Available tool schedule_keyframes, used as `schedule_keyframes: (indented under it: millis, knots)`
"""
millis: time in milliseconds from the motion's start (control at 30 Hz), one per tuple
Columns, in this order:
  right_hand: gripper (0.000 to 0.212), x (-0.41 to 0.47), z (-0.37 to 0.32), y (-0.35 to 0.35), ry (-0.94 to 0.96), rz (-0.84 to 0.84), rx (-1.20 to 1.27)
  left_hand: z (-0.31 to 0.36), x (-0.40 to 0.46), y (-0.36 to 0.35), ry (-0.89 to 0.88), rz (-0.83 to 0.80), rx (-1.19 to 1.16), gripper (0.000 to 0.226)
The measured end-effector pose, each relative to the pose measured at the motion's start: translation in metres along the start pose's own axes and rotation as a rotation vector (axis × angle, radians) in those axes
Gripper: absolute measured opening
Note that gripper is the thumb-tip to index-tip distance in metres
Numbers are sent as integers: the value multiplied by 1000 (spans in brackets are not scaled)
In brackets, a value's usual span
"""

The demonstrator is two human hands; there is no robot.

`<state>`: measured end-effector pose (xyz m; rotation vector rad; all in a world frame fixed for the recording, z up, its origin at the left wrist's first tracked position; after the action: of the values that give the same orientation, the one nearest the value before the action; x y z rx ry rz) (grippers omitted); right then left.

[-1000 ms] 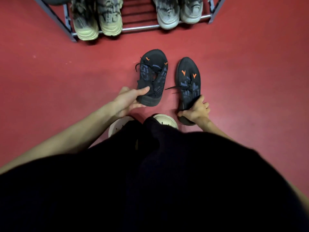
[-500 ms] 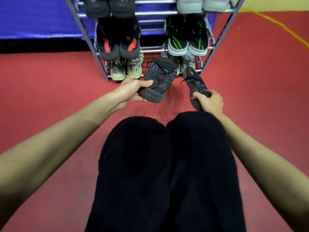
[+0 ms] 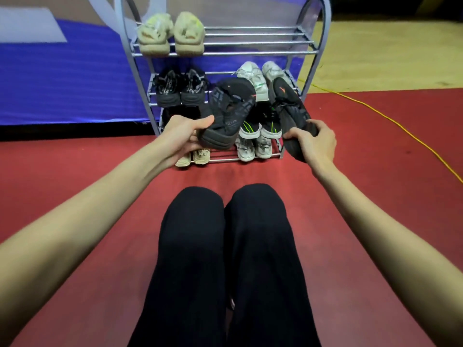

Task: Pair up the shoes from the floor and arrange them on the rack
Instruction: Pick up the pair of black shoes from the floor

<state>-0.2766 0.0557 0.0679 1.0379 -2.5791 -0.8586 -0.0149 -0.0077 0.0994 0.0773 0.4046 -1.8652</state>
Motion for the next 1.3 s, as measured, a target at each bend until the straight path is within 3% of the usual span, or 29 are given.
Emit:
schedule_keyframes:
  millis: [433, 800, 1000, 1300]
  knots:
    - [75, 84, -75, 21, 161, 45, -28, 58, 79, -47, -111, 19, -92, 24]
    - [65, 222, -130, -24, 204, 58, -154, 91, 230, -94, -104, 55, -229, 54]
    - [62, 269, -144, -48, 220, 56, -244, 100, 285, -112, -120, 50, -274, 53]
    - [75, 285, -142, -71, 284, -21, -443, 81, 318, -111, -55, 26, -232, 51]
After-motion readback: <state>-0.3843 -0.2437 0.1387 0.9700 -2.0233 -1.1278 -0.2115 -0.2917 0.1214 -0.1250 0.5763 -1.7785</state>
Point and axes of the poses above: each hand's wrist, its own x-axis towards the middle knuckle, its own y-axis out of the back of the hand, z = x × y, the point moved 3 cm from there along x, towards the middle knuckle, and after that the axes turned 9 degrees about -x, right-handed, at the moved point
